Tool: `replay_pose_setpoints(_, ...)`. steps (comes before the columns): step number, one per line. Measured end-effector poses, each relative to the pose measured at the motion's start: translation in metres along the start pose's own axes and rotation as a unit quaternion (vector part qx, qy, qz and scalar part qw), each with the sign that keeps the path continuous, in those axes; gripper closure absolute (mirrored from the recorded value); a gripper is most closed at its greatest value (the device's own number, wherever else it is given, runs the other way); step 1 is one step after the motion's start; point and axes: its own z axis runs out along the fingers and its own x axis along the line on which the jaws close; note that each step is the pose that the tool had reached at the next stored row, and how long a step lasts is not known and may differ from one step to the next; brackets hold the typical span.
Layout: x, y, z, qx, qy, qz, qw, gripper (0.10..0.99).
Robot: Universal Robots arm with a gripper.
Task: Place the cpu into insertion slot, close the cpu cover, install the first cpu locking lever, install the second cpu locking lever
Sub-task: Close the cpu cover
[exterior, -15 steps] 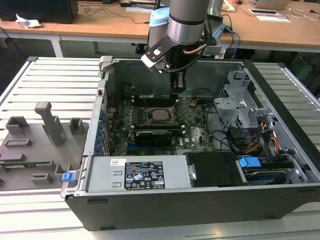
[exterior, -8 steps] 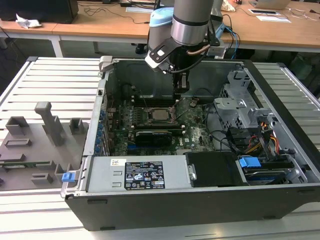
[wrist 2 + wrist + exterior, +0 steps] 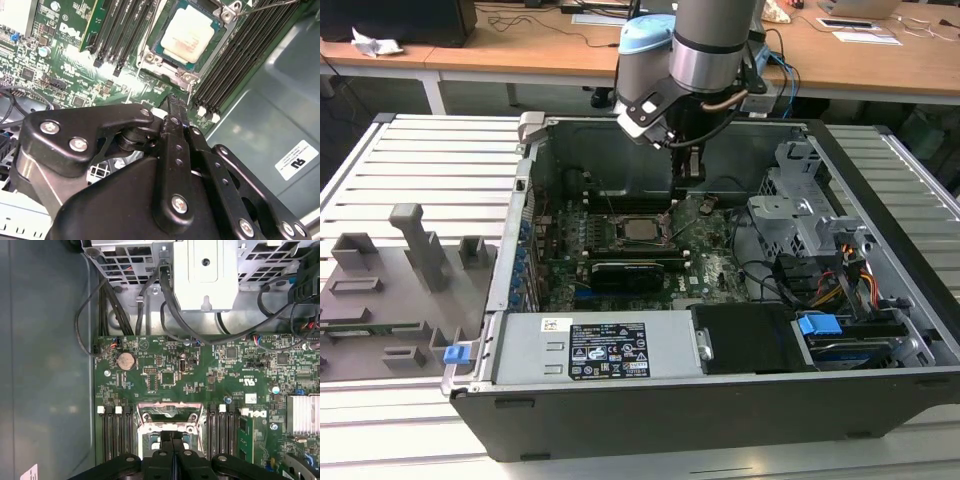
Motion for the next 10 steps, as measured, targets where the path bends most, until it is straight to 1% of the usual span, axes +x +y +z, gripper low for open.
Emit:
replay_pose_setpoints(1, 0.0, 0.0014, 0.0002, 0.0, 0.0, 0.0, 1.0, 0.98)
replay_pose_setpoints(5, 0.0002, 0.0113, 0.001, 0.0001, 0.0, -0.001, 1.0, 0.98)
replay_pose_setpoints(7, 0.0004, 0.0209, 0.0023, 0.0001, 0.0, -0.003, 1.0, 0.98)
replay_pose_setpoints(10, 0.0006, 0.0276, 0.004, 0.0003, 0.0, -0.006, 1.0, 0.98)
